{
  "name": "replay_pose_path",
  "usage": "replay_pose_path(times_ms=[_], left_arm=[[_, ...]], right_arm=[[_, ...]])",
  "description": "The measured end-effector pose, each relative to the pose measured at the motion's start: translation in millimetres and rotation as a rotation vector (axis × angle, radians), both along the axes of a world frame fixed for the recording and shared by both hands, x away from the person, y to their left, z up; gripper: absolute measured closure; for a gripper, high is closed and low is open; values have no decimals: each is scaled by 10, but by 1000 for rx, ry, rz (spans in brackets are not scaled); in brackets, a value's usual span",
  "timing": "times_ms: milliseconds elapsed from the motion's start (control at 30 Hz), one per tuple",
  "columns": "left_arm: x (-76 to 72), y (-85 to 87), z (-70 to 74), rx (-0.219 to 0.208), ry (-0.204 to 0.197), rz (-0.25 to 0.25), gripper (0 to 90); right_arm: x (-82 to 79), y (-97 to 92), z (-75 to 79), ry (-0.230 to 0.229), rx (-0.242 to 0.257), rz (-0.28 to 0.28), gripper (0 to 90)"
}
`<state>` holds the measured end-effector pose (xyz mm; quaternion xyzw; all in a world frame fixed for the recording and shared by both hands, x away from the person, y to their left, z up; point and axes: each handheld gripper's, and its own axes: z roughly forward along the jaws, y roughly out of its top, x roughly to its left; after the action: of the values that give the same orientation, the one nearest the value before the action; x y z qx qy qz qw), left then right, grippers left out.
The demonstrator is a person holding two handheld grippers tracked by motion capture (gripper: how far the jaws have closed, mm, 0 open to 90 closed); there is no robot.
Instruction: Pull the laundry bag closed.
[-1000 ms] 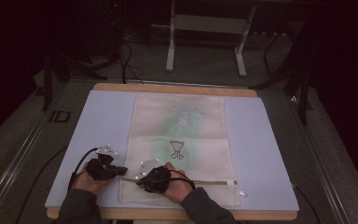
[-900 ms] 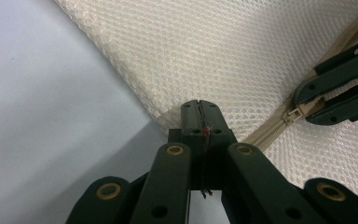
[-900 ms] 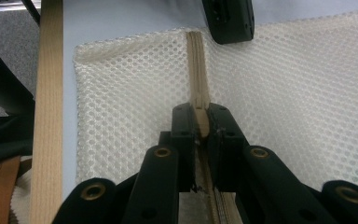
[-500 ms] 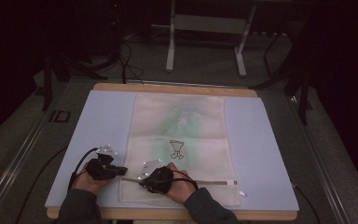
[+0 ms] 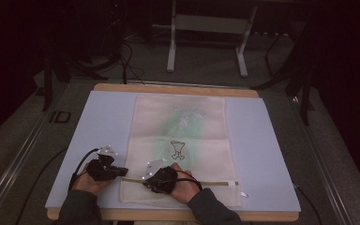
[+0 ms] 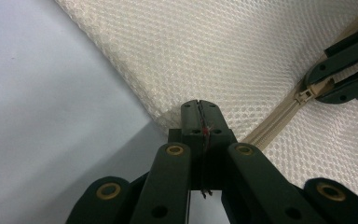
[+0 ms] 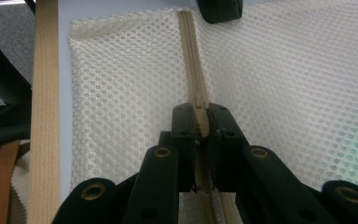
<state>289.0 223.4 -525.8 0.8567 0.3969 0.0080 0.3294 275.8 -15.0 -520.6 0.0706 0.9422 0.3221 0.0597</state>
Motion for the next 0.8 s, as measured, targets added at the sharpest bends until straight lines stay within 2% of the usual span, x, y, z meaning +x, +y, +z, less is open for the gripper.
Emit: replay_pose_path(times_ms=[800], left_arm=[[-3,-8,3,4,-1,1,899]], right_arm=[[4,-108,0,7,-2,-9,822]])
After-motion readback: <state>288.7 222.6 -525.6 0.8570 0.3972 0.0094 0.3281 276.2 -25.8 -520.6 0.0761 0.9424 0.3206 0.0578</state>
